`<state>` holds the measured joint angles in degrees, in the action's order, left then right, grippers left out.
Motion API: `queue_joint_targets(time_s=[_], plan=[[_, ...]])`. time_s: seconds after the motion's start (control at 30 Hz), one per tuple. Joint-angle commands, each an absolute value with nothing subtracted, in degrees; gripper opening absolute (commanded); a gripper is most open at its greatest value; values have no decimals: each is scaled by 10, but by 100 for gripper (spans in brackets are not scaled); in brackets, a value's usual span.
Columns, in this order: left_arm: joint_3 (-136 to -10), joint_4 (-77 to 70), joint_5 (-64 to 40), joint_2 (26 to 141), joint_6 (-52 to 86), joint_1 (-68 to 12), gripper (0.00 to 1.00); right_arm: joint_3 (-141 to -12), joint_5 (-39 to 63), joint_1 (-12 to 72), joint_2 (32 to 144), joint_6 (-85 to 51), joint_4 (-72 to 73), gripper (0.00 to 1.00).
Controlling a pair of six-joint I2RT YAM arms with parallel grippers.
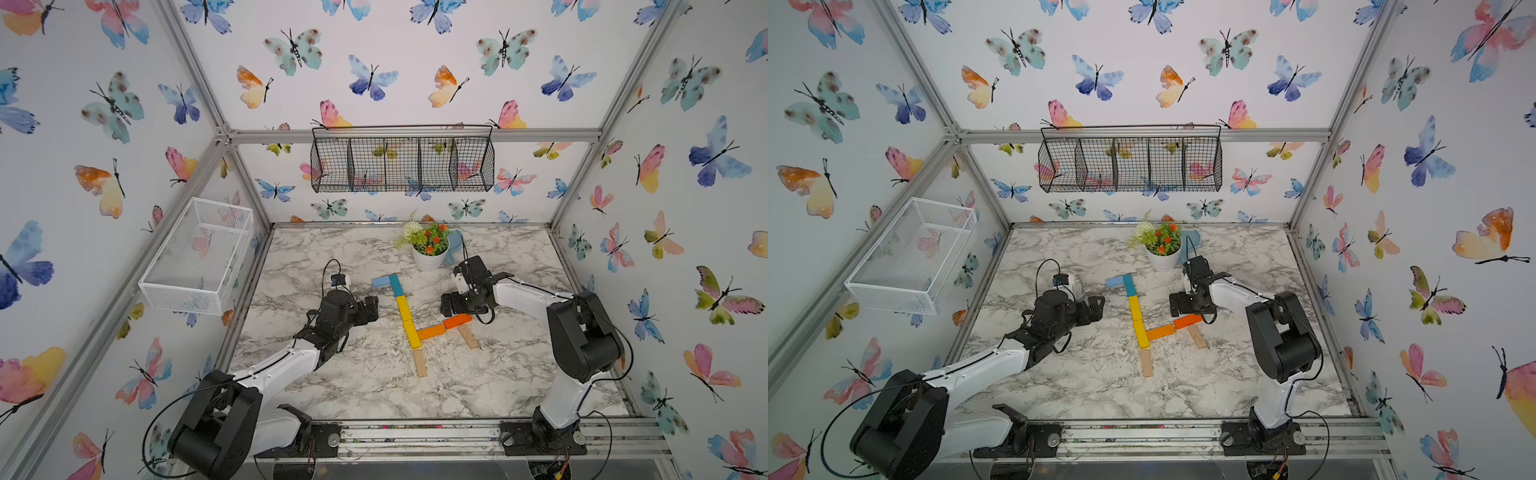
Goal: Assemble a giraffe with building blocks
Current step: Adjust the building block at the center of the board, then reset both arms
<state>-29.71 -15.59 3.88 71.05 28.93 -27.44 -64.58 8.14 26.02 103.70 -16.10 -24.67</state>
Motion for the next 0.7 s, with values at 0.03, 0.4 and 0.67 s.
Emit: queue_joint_targets(time_s=[0.03,0.4,0.67], plan=[[-292,-161,34,697,286,-274,98,-632,107,260,1024,-170,-243,98],[-292,-159,38,695,286,-275,98,-641,14,260,990,-179,-255,98],[-306,-153,21,712,287,-276,98,-565,-317,259,809,-122,-35,99]])
